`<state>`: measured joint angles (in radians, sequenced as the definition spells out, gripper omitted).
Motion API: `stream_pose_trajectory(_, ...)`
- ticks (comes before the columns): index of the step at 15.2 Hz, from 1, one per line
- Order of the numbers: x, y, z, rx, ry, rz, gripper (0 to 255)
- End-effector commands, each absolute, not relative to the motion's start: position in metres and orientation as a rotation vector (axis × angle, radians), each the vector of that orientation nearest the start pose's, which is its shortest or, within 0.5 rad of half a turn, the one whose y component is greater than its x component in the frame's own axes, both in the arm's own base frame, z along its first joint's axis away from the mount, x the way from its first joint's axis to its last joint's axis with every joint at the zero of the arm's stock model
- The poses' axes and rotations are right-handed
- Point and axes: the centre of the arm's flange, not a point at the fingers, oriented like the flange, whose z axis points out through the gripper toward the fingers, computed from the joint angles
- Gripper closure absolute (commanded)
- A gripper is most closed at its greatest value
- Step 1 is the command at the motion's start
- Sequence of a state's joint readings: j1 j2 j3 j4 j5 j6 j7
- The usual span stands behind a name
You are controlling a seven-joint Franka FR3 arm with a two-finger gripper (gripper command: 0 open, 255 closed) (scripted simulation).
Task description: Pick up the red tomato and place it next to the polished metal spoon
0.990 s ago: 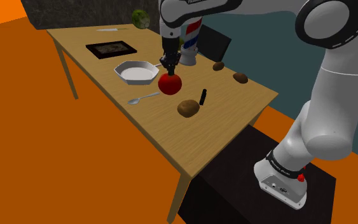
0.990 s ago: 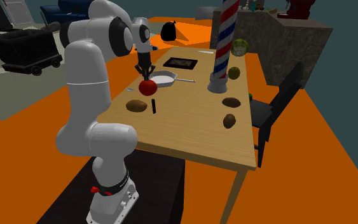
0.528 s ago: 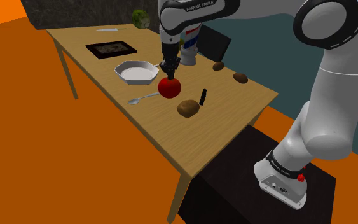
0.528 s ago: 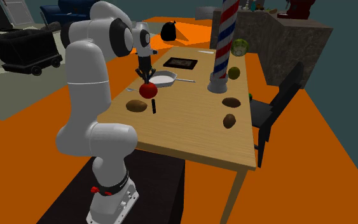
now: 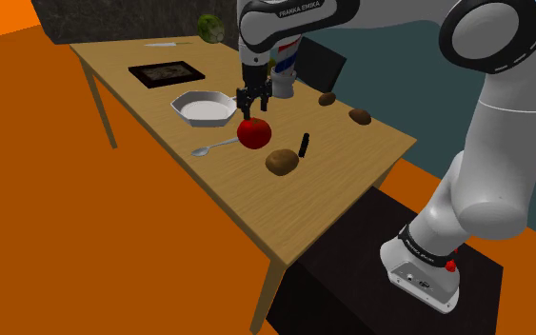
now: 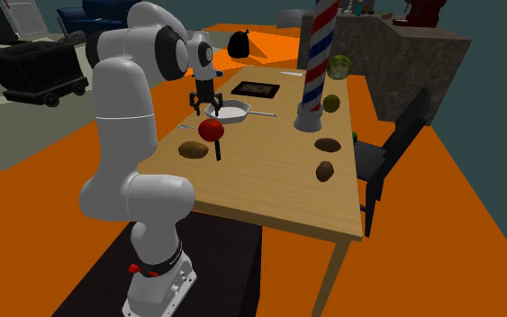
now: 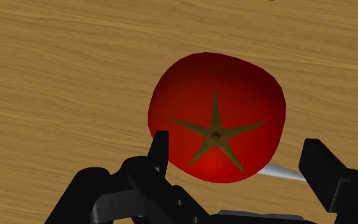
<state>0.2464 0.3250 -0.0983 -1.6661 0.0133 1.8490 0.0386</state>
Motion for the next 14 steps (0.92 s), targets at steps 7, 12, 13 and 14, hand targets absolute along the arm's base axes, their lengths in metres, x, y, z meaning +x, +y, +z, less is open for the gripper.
stream_pose_trajectory(7,0.634,0.102,0.457,-3.162,-0.171,0.219,0)
stream_pose_trajectory(12,0.634,0.102,0.457,-3.162,-0.171,0.219,0)
stream_pose_trajectory(13,0.634,0.102,0.457,-3.162,-0.171,0.219,0)
stream_pose_trajectory(14,0.634,0.102,0.457,-3.162,-0.171,0.219,0)
